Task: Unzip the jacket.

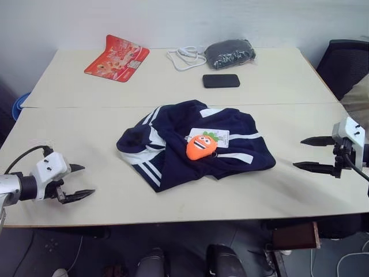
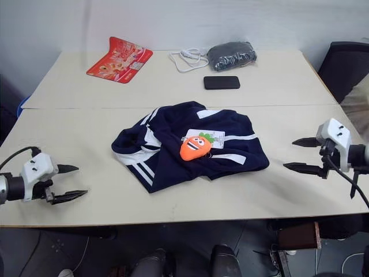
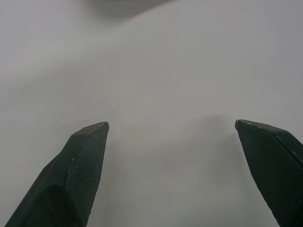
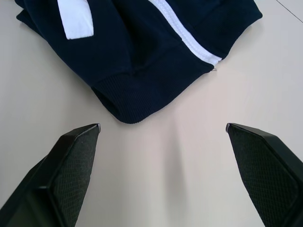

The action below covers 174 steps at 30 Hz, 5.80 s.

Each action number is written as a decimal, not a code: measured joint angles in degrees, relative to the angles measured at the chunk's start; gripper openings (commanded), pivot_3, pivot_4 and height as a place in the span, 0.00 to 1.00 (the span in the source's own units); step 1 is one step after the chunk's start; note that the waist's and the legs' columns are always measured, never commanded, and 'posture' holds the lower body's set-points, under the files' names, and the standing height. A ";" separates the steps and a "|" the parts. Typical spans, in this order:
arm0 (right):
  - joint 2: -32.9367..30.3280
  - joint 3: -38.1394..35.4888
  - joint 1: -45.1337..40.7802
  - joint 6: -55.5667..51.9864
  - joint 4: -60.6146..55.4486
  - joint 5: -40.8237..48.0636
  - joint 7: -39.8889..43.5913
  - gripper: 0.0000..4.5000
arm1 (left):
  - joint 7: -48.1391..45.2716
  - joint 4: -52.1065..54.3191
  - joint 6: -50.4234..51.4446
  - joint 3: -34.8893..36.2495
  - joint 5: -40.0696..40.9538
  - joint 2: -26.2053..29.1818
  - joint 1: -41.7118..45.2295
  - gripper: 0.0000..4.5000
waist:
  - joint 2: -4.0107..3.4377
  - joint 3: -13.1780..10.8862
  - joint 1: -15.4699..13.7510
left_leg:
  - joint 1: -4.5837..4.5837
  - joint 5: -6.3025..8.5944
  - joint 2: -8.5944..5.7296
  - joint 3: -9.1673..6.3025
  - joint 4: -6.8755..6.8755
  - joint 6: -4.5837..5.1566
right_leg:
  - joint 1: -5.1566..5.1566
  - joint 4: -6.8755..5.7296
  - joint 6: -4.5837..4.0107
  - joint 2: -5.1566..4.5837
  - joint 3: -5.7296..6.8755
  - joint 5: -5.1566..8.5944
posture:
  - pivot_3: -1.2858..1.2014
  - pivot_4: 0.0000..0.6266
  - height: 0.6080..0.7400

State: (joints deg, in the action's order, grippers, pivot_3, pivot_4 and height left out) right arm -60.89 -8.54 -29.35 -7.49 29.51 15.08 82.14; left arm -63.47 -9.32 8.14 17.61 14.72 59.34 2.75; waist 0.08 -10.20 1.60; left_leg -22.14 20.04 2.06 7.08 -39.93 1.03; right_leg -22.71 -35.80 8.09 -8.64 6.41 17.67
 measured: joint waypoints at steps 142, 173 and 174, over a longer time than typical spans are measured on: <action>10.34 18.08 -2.69 -15.21 -34.64 -3.92 -18.69 0.81 | 5.38 14.53 17.28 -9.42 5.16 -3.70 18.51 1.00 | 0.18 -0.17 -2.51 | -0.26 -0.06 -0.19 -0.20 -0.08 0.01 | -0.03 0.06 -0.01 -0.03 0.19 0.01 | 0.52 0.24 1.00; 6.92 17.97 -2.19 28.49 -4.83 -21.58 -17.02 0.00 | -4.00 11.97 -0.85 -36.09 -12.57 -15.17 26.59 0.24 | 0.20 -0.16 -0.87 | -0.03 -0.13 -0.01 -0.09 -0.12 -0.08 | 0.08 -0.05 0.00 0.08 0.09 0.00 | 0.52 0.24 1.00; 6.72 17.86 -1.96 28.61 -4.86 -21.38 -16.79 0.00 | -4.27 11.88 -1.34 -35.83 -12.44 -15.02 26.20 0.17 | 0.20 -0.16 -0.90 | -0.03 -0.13 -0.01 -0.10 -0.12 -0.08 | 0.08 -0.05 0.00 0.08 0.09 0.00 | 0.52 0.24 1.00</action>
State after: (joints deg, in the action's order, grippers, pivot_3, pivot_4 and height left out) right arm -54.16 9.33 -31.31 21.12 24.64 -6.30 65.35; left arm -67.74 2.56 6.80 -18.21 2.29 44.33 28.95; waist 0.27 -10.36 0.70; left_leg -22.18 19.91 2.05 6.98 -40.04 0.95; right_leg -22.63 -35.86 8.08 -8.56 6.50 17.67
